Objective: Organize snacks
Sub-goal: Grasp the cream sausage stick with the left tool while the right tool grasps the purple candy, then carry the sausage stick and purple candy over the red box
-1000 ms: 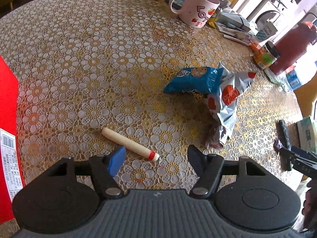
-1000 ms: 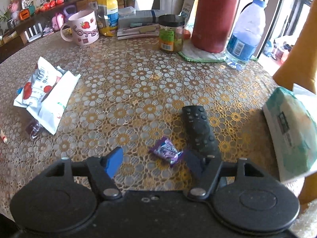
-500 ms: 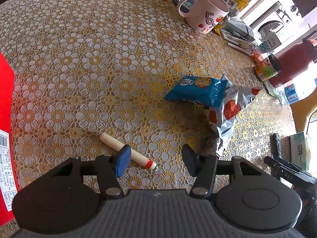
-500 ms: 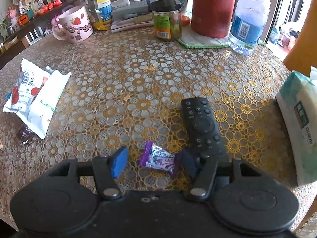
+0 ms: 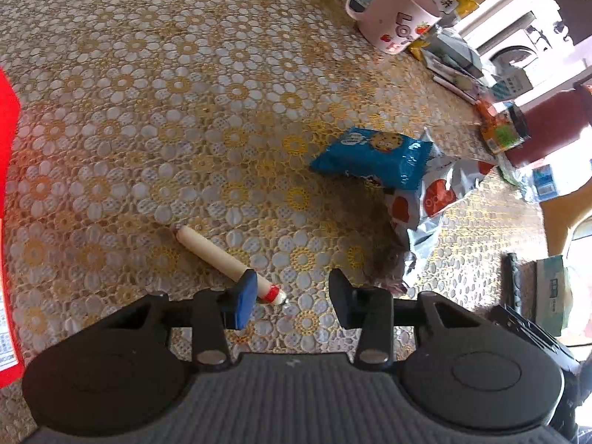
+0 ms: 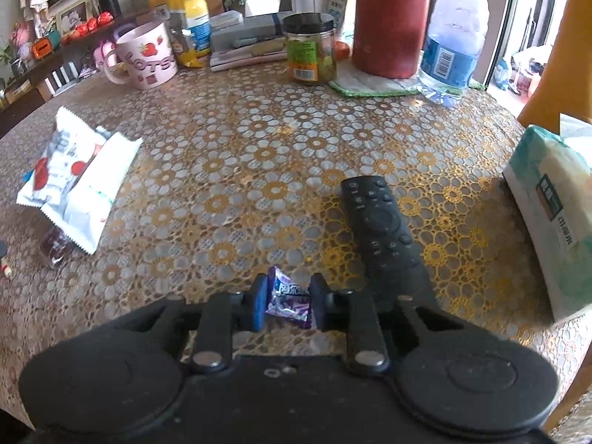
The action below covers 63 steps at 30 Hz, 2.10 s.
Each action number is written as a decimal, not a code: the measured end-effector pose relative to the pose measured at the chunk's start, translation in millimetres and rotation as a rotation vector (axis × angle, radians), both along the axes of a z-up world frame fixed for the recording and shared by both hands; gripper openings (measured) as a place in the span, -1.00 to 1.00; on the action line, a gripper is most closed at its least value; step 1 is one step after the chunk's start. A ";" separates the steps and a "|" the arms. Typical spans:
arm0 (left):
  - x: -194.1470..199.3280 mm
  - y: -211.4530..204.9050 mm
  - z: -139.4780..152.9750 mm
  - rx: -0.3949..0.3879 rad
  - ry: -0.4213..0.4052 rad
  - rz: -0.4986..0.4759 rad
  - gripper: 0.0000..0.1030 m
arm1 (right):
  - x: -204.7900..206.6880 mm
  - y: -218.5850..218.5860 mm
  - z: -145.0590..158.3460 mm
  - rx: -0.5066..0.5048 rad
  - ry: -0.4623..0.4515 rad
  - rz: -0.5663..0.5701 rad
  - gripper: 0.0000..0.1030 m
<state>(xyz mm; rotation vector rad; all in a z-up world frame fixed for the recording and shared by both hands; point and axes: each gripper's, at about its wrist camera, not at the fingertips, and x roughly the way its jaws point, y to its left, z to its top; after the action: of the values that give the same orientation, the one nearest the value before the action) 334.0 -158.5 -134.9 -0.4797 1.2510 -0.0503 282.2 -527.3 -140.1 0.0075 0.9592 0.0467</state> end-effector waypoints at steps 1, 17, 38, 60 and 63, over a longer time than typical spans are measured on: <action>-1.0 0.7 0.3 0.021 0.008 0.012 -0.19 | -1.3 2.7 0.3 -0.005 -0.003 0.005 -0.60; 6.0 4.0 -10.3 0.126 0.021 0.059 -0.73 | -21.2 29.6 9.7 -0.032 -0.023 0.020 -0.85; -45.1 57.8 16.2 0.096 -0.056 -0.046 -0.82 | -61.7 123.8 52.4 0.022 -0.039 0.084 -0.85; -128.9 155.7 94.0 0.064 -0.181 -0.088 -0.82 | -95.9 333.1 110.6 0.102 -0.101 0.369 -0.85; -137.3 169.2 105.7 0.072 -0.203 -0.091 -0.82 | -99.3 360.8 117.1 0.114 -0.113 0.409 -0.85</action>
<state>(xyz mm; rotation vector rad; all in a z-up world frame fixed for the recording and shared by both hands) 196.6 10.8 -29.1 -0.3466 1.0710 -0.1274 182.9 -166.5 -22.9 -0.0853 0.8318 0.4744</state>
